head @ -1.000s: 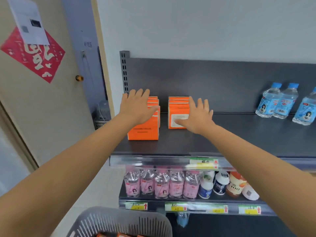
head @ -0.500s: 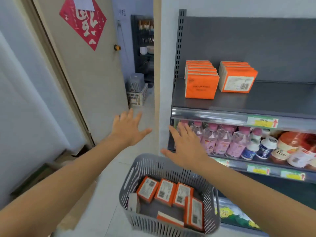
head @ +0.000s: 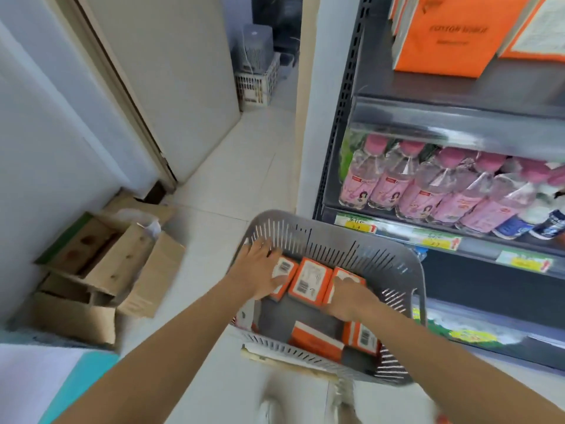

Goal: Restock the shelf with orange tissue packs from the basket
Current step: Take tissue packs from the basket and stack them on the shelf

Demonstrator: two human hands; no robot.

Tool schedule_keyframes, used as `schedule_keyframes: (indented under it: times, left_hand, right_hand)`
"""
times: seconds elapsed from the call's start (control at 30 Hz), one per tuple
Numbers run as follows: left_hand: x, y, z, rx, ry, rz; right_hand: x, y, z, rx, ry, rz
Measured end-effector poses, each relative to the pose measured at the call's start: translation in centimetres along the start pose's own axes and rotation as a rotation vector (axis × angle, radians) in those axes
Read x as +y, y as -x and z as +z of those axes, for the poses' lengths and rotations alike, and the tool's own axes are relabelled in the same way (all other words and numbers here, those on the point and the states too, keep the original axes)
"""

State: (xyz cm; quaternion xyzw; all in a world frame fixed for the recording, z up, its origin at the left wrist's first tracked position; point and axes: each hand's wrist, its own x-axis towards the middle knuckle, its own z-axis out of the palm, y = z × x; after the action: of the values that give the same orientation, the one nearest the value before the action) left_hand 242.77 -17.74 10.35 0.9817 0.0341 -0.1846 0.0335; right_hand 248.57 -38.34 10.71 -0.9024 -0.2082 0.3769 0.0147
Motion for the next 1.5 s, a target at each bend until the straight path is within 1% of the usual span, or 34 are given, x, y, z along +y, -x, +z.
schedule_keyframes:
  times: [0.07,0.13,0.2,0.27,0.33,0.4,0.47,0.6,0.67,0.73,0.8,0.87,0.93,0.97,1.0,1.03,1.07,1.1,1.13,1.17,1.23,1.33,1.4,1.5]
  left_hand:
    - [0.6,-1.3,2.5,-0.080,0.039,-0.017]
    - [1.2,-2.7,4.7,-0.166,0.068,-0.060]
    - [1.6,-4.2,6.3,-0.233,0.105,-0.119]
    - [1.7,-5.7,7.6,-0.292,0.137,-0.170]
    - [1.5,-7.2,8.6,-0.318,0.155,-0.215]
    - [1.2,-8.6,9.4,-0.312,0.164,-0.244]
    - [1.1,-9.6,9.8,-0.295,0.185,-0.273]
    - [1.6,-10.6,10.3,-0.328,0.225,-0.332]
    - [2.0,-10.7,10.2,-0.373,0.202,-0.354]
    - [2.3,-10.6,10.3,-0.433,0.133,-0.374]
    - [2.5,-10.4,10.7,-0.460,0.087,-0.385]
    - [2.4,-10.3,11.2,-0.412,0.099,-0.396]
    - [2.1,-9.9,11.0,-0.368,0.232,-0.421]
    - [1.8,-9.7,10.7,-0.375,0.368,-0.456]
    - [1.5,-9.5,10.0,-0.407,0.548,-0.497]
    - [1.3,-9.1,8.9,-0.450,0.770,-0.545]
    - [1.2,-8.9,7.6,-0.494,1.012,-0.556]
    - [1.1,-8.5,6.1,-0.516,1.235,-0.537]
    - [0.9,-8.2,4.6,-0.550,1.391,-0.524]
    - [0.6,-7.7,2.8,-0.576,1.506,-0.522]
    - [-0.3,-6.2,-0.9,-0.588,1.595,-0.511]
    - [-2.1,-3.5,-6.2,-0.570,1.600,-0.433]
    - [-2.6,-1.6,-9.3,-0.580,1.589,-0.360]
    - [-3.3,1.2,-13.0,-0.631,1.492,-0.254]
  right_hand:
    - [0.9,-1.8,1.4,-0.080,-0.006,0.069]
    - [1.2,-3.7,2.3,-0.117,-0.038,0.087]
    - [1.0,-5.6,3.0,-0.095,-0.083,0.088]
    - [0.5,-7.5,3.6,-0.029,-0.103,0.096]
    - [-0.1,-9.4,4.3,0.049,-0.044,0.074]
    - [-0.5,-11.2,4.8,0.115,0.043,0.012]
    - [-0.9,-12.5,5.2,0.122,0.142,-0.022]
    - [-1.6,-13.6,6.7,0.086,0.410,0.012]
    - [-1.7,-13.7,7.2,0.091,0.441,0.028]
    - [-1.6,-13.7,7.2,0.111,0.395,0.028]
    - [-1.3,-13.8,6.8,0.133,0.324,-0.013]
    - [-0.8,-13.6,6.3,0.133,0.252,-0.069]
    - [-0.2,-13.2,5.4,0.107,0.091,-0.121]
    - [0.0,-12.8,4.8,0.105,-0.053,-0.123]
    - [0.1,-12.4,4.0,0.092,-0.250,-0.095]
    - [0.2,-11.9,3.1,0.057,-0.515,-0.035]
    - [0.4,-11.4,2.0,-0.006,-0.827,0.056]
    - [0.7,-10.9,1.1,-0.122,-1.123,0.144]
    - [1.2,-10.3,0.2,-0.242,-1.349,0.186]
    - [1.8,-9.6,-0.7,-0.309,-1.479,0.180]
    - [2.6,-8.0,-2.4,-0.372,-1.554,0.111]
    - [2.5,-5.3,-4.6,-0.453,-1.576,-0.021]
    - [1.6,-3.2,-6.1,-0.467,-1.554,-0.099]
    - [-0.1,0.1,-8.3,-0.433,-1.483,-0.182]
